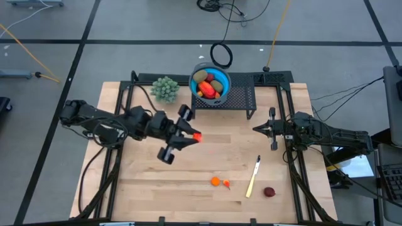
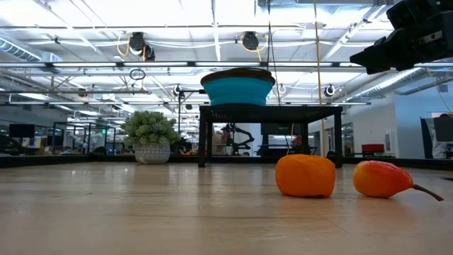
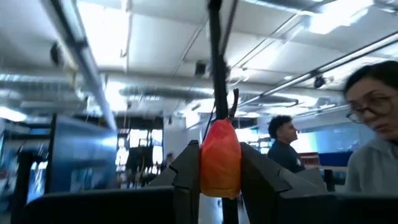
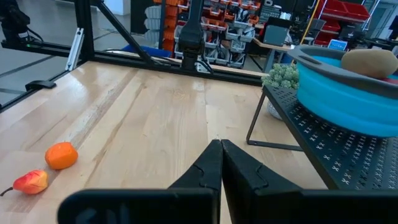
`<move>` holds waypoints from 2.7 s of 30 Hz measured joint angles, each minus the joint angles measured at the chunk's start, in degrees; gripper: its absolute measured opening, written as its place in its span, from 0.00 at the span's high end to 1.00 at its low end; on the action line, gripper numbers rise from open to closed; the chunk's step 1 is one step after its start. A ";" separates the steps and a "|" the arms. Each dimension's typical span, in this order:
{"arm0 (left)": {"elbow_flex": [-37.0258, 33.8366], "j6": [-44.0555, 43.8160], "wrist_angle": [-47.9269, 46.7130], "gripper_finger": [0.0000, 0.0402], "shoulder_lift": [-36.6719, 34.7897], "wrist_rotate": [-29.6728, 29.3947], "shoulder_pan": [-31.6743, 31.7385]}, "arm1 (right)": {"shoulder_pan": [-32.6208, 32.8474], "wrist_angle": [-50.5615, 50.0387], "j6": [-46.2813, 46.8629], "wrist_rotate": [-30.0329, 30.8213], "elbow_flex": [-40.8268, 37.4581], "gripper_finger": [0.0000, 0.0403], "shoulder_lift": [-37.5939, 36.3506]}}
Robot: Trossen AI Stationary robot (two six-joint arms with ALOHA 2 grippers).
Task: Pick & Place Fruit
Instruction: Put the peach into the blue strainer on the shelf
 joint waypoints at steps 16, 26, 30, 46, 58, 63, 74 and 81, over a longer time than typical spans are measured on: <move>0.00 -0.86 3.21 0.80 0.02 -7.40 -0.02 | -0.01 0.00 0.00 0.00 0.00 1.00 0.00; 0.00 -16.69 2.75 0.80 0.02 -34.84 0.00 | -0.01 0.00 0.00 0.00 0.00 1.00 0.00; 0.00 -22.90 2.76 0.80 0.02 -42.39 0.00 | -0.02 0.00 0.00 0.01 0.00 1.00 -0.01; 0.02 -25.88 -6.58 0.80 0.02 -46.77 0.24 | 0.00 0.00 0.00 0.02 0.00 1.00 0.00; 1.62 -32.01 -33.37 0.80 0.04 -37.12 9.53 | 0.00 0.00 -0.02 0.25 0.00 1.00 -0.02; 4.86 -29.10 -42.63 0.80 0.04 -31.55 15.08 | -0.02 0.00 -0.01 0.26 0.00 1.00 0.00; 14.09 -12.17 -57.20 0.80 2.45 -29.15 23.13 | 0.00 -0.02 0.17 0.50 0.00 1.00 0.00; 26.44 0.71 -68.64 0.80 11.69 -29.02 26.02 | -0.02 -0.02 2.12 6.17 0.00 1.00 0.00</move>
